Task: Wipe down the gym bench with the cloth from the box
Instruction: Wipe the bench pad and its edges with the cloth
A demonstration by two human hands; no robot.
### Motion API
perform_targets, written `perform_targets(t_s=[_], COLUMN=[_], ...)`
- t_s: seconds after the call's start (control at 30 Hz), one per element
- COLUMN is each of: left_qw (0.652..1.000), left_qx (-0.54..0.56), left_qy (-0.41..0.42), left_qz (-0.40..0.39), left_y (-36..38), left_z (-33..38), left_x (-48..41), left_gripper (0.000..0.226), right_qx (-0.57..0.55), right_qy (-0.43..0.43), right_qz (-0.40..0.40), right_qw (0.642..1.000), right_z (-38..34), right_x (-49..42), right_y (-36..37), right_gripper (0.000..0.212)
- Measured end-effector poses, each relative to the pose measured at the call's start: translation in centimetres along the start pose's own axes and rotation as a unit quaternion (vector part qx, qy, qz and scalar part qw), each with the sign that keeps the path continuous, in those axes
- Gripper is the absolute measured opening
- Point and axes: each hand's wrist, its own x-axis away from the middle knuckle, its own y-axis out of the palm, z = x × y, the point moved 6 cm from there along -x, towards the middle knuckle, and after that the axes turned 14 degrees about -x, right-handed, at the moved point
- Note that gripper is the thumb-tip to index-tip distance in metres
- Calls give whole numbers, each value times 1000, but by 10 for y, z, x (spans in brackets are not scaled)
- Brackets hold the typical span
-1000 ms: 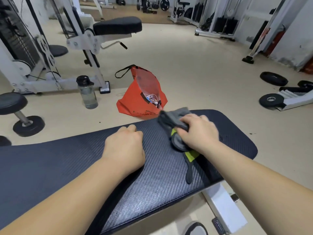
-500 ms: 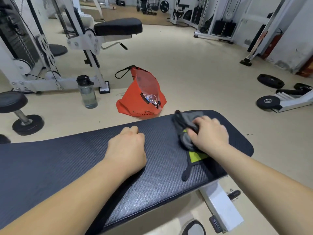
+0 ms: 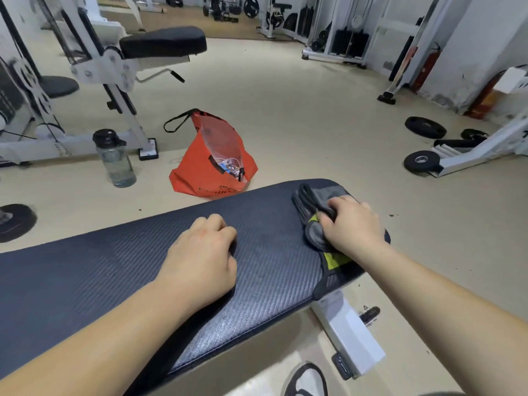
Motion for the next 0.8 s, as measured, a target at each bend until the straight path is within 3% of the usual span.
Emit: perform_targets(t_s=[0.1, 0.2, 0.27, 0.37, 0.43, 0.57, 0.63, 0.7, 0.8], left_qw=[1000, 1000, 1000, 1000, 1000, 1000, 999, 999, 999], left_qx=[16, 21, 21, 26, 27, 31, 32, 36, 48], left_qy=[3, 4, 2, -5, -6, -3, -3, 1, 9], left_qz=[3, 0, 0, 2, 3, 0, 2, 3, 1], left_y=[-1, 2, 5, 5, 4, 4, 3, 3, 2], left_z=[9, 16, 18, 19, 20, 24, 25, 27, 28], left_x=[-4, -7, -8, -9, -10, -12, -10, -8, -5], left_gripper=[29, 32, 34, 34, 33, 32, 31, 30, 29], right_qx=[-56, -58, -40, -22, -4, -48, -67, -53, -21], right_qy=[-71, -161, -112, 41, 56, -121, -169, -141, 9], right_qz=[-54, -113, -54, 21, 21, -72, -92, -41, 29], right_qw=[994, 979, 991, 999, 998, 989, 979, 988, 999], right_z=[-23, -36, -10, 39, 42, -7, -9, 12, 59], right_x=[18, 32, 15, 0, 4, 44, 54, 47, 29], right_y=[9, 16, 5, -16, -15, 5, 5, -5, -24], right_gripper=[42, 36, 32, 36, 38, 37, 39, 43, 39])
